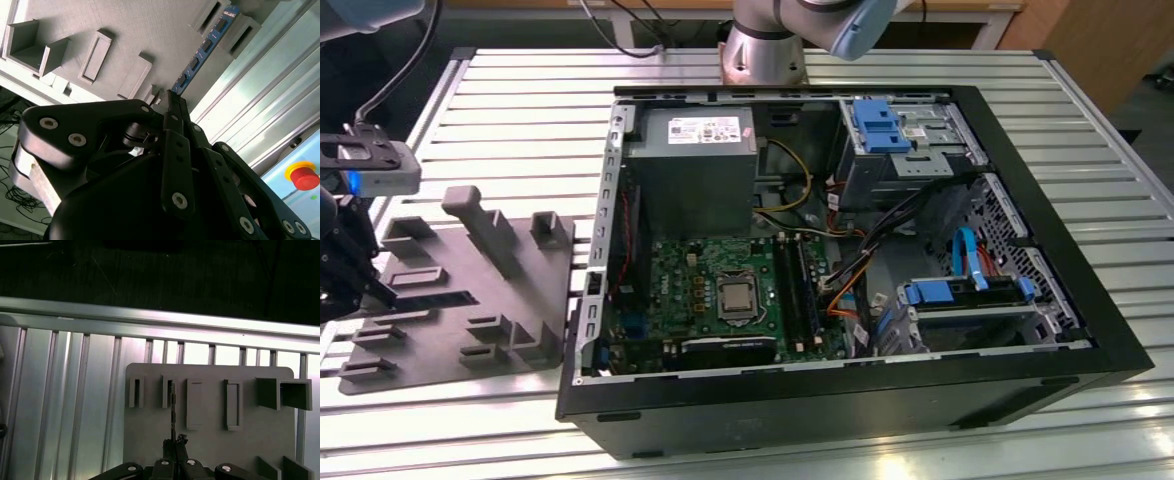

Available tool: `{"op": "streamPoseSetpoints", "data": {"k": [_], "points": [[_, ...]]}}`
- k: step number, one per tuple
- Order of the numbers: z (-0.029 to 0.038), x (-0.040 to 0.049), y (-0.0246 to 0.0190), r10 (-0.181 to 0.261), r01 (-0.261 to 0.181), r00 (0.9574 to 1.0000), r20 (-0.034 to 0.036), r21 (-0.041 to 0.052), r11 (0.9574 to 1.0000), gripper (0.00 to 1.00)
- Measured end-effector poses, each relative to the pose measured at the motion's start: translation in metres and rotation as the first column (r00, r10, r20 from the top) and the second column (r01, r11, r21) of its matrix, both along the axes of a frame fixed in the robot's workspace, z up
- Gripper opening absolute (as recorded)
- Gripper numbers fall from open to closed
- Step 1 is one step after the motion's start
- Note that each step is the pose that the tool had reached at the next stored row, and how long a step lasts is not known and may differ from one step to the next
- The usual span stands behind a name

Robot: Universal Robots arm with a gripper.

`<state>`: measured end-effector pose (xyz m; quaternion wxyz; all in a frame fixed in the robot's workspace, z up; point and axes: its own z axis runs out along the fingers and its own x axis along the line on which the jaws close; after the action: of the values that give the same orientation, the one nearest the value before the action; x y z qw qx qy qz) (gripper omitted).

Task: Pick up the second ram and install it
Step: 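Pick up the second ram and move it above second insertion slot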

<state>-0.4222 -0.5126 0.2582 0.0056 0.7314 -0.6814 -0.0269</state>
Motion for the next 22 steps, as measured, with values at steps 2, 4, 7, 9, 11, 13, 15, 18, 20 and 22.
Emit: {"op": "streamPoseSetpoints", "data": {"k": [2,4,7,9,11,13,15,18,20,22], "points": [[0.0010,0.0000,0.0000,0.000,0.000,1.0000,0.0001,0.0001,1.0000,0.11],[0.0021,0.0000,0.0000,0.000,0.000,1.0000,0.0000,0.0001,1.0000,0.11],[0.0035,0.0000,0.0000,0.000,0.000,1.0000,0.0000,0.0001,1.0000,0.11],[0.0045,0.0000,0.0000,0.000,0.000,1.0000,0.0000,0.0000,1.0000,0.11],[0.0058,0.0000,0.0000,0.000,0.000,1.0000,-0.0001,0.0000,1.0000,0.11],[0.0069,0.0000,0.0000,0.000,0.000,1.0000,0.0000,0.0002,1.0000,0.11],[0.0082,0.0000,0.0000,0.000,0.000,1.0000,0.0001,0.0004,1.0000,0.11],[0.0102,0.0000,0.0000,0.000,0.000,1.0000,0.0000,0.0007,1.0000,0.11],[0.0115,0.0000,0.0000,0.000,0.000,1.0000,0.0000,0.0010,1.0000,0.11],[0.0129,0.0000,0.0000,0.000,0.000,1.0000,0.0001,0.0013,1.0000,0.11]]}}
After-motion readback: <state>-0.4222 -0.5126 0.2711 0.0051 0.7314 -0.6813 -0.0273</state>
